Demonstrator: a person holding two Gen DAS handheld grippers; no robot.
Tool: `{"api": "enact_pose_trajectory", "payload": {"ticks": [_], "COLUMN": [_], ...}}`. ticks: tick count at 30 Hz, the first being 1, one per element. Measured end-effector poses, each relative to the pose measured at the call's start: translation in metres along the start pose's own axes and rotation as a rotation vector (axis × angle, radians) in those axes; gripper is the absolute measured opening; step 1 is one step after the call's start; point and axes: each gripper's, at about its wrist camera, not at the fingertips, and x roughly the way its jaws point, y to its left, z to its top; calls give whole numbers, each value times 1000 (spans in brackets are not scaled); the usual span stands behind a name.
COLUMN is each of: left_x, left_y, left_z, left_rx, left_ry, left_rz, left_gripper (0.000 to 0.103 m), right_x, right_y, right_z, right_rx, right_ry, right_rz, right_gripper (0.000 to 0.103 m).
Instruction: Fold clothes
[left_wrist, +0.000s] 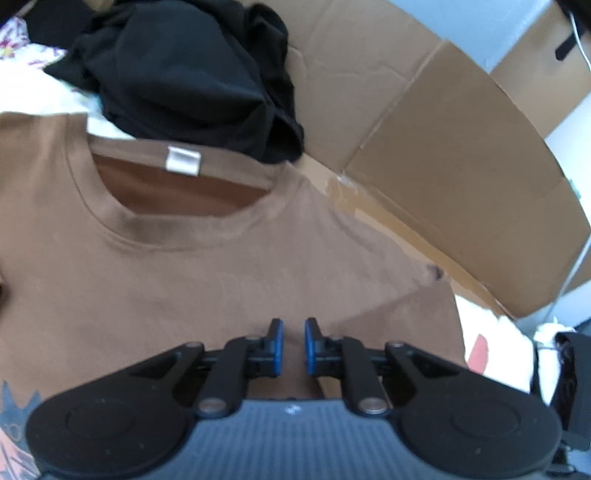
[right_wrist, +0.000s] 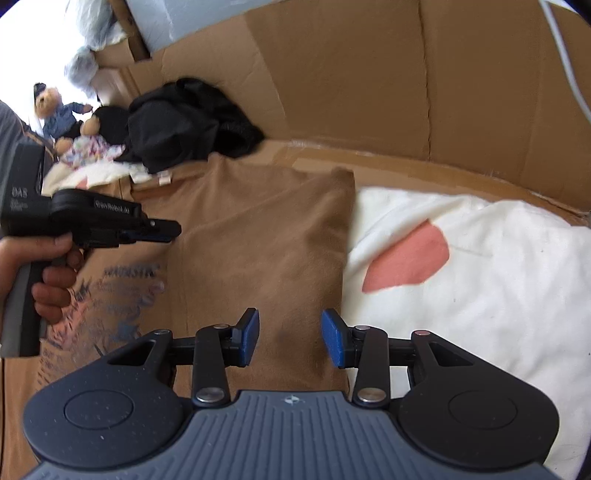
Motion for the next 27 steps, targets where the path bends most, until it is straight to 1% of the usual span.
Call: {"api": "enact_pose_trajectory", "payload": {"ticks": [2,4,5,8,11,13,15,18,19,20,22,24,26,27], "left_x": [3,4,5,5,3,-1,-7,-14,-14,-15,-16,-17,-15,-13], "left_y": [-1,-3,-4,-5,-2,-1,-2,-5,-6,-8,-11,-9,-7,-5], "left_z": [-1,-3,-4,-5,-6,-6,-5,-1,0,1,2,2,2,2], "left_rx": [11,30,45,61,19,-7,-20,-28,-33,-34,-26,-27,-29,-29], "left_ry": [5,7,10,19,8,-10,-43,-72,-71,-72,-85,-98,-91,-83], "left_rz": [-3,-25,-35,-60,-94,-144,-214,-287,-311,-320,-292,-229,-164,-129], "left_gripper": [13,12,6,4,3,3,4,8,9,10,10,10,14,15], "right_x": [4,6,7,8,8,8,8,7,7,7,6,5,5,5], "right_y": [-2,-5,-6,-9,-10,-10,-10,-11,-12,-12,-12,-12,-12,-12], "right_z": [-3,-6,-7,-10,-12,-13,-12,-14,-14,-14,-15,-15,-15,-15], "right_rx": [-2,-10,-11,-4,-1,-3,-4,-5,-5,-5,-7,-9,-10,-9], "right_ry": [17,32,37,44,48,49,51,54,55,57,59,61,63,64], "right_rz": [-14,-28,-33,-36,-38,-38,-36,-34,-34,-34,-33,-33,-32,-32], "right_gripper": [42,42,43,42,43,43,42,42,43,43,43,43,43,43]}}
